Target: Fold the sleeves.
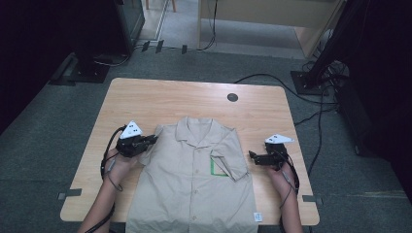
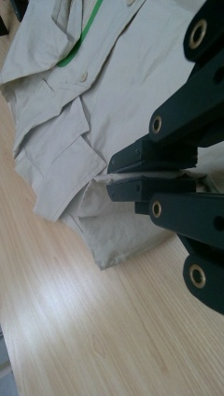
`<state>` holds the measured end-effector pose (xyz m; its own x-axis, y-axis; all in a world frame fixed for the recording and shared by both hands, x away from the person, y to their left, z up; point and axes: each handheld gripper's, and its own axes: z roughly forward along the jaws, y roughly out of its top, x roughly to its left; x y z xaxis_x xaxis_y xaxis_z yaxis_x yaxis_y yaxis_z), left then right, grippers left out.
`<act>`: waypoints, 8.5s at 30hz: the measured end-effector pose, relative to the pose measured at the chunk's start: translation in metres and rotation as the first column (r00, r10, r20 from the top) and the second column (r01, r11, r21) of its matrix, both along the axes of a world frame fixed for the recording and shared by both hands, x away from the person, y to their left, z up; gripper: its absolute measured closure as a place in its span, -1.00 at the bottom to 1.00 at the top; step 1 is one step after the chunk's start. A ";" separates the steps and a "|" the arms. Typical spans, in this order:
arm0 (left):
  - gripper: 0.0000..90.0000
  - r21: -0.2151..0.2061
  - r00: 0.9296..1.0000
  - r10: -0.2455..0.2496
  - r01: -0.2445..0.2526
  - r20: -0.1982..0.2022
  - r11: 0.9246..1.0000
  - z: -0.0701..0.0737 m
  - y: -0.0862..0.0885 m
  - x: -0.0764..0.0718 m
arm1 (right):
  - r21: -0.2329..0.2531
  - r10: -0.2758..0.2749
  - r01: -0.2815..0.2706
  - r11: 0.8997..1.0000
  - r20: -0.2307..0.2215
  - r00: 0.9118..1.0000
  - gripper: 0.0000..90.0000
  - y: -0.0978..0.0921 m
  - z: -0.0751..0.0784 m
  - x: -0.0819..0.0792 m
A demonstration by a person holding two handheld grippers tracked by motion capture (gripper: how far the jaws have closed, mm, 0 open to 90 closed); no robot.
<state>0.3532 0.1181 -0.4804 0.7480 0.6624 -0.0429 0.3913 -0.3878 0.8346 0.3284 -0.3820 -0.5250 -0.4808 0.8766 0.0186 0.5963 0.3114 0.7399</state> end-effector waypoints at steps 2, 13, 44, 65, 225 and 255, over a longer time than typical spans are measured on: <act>0.90 0.001 1.000 -0.006 0.006 -0.004 1.000 -0.001 -0.002 0.000 | 0.000 0.000 0.000 1.000 0.000 1.000 -0.68 0.000 0.000 0.000; 0.89 0.010 0.999 -0.035 0.035 -0.018 0.999 -0.005 -0.014 -0.001 | 0.000 0.000 0.000 1.000 0.000 1.000 -0.68 0.000 0.000 0.000; 0.83 0.015 0.994 -0.103 0.104 -0.037 0.995 -0.015 -0.041 -0.007 | 0.000 -0.002 0.002 1.000 0.000 1.000 -0.68 0.000 0.000 0.000; 0.63 -0.002 0.987 -0.141 0.141 -0.081 0.990 -0.017 -0.051 -0.008 | 0.000 -0.002 0.002 1.000 0.000 1.000 -0.68 0.000 0.000 0.000; -0.37 0.013 0.992 0.032 -0.030 -0.121 0.999 -0.026 0.039 0.016 | 0.000 -0.004 0.004 1.000 0.001 1.000 -0.68 0.000 0.000 0.000; -0.37 0.148 0.991 0.092 -0.078 -0.094 0.986 -0.035 0.055 0.017 | 0.000 -0.005 0.005 1.000 0.001 1.000 -0.68 0.000 0.000 0.000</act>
<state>0.3704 0.1736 -0.5153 0.6853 0.7281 -0.0146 0.5066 -0.4623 0.7278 0.3281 -0.3817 -0.5251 -0.4760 0.8793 0.0178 0.5973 0.3084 0.7404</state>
